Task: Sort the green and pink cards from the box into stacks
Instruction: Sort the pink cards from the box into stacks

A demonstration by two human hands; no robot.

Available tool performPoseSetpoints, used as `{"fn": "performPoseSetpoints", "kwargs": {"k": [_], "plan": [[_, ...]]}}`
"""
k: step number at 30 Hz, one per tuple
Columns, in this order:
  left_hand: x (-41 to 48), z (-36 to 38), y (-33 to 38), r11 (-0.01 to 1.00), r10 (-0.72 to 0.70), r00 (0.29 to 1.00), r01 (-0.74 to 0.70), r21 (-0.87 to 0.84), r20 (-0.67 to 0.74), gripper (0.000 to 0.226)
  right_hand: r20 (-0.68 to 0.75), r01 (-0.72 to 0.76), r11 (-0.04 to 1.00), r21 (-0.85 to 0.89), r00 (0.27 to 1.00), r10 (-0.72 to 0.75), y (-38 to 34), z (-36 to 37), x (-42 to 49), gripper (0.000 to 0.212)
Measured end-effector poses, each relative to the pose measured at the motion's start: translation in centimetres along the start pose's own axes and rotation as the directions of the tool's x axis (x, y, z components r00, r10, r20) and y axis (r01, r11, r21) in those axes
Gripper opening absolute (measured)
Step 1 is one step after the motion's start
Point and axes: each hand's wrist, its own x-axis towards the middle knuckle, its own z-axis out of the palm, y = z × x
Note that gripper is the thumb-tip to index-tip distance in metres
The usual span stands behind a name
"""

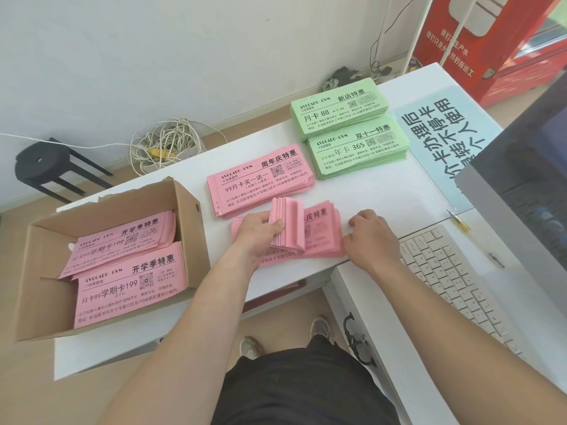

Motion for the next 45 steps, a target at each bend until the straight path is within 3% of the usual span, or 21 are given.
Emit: {"fn": "performPoseSetpoints", "kwargs": {"k": [45], "plan": [[-1.9, 0.8, 1.2, 0.985, -0.052, 0.967, 0.091, -0.149, 0.249, 0.043, 0.001, 0.034, 0.999, 0.000, 0.999, -0.034, 0.3, 0.5, -0.7, 0.044]]}}
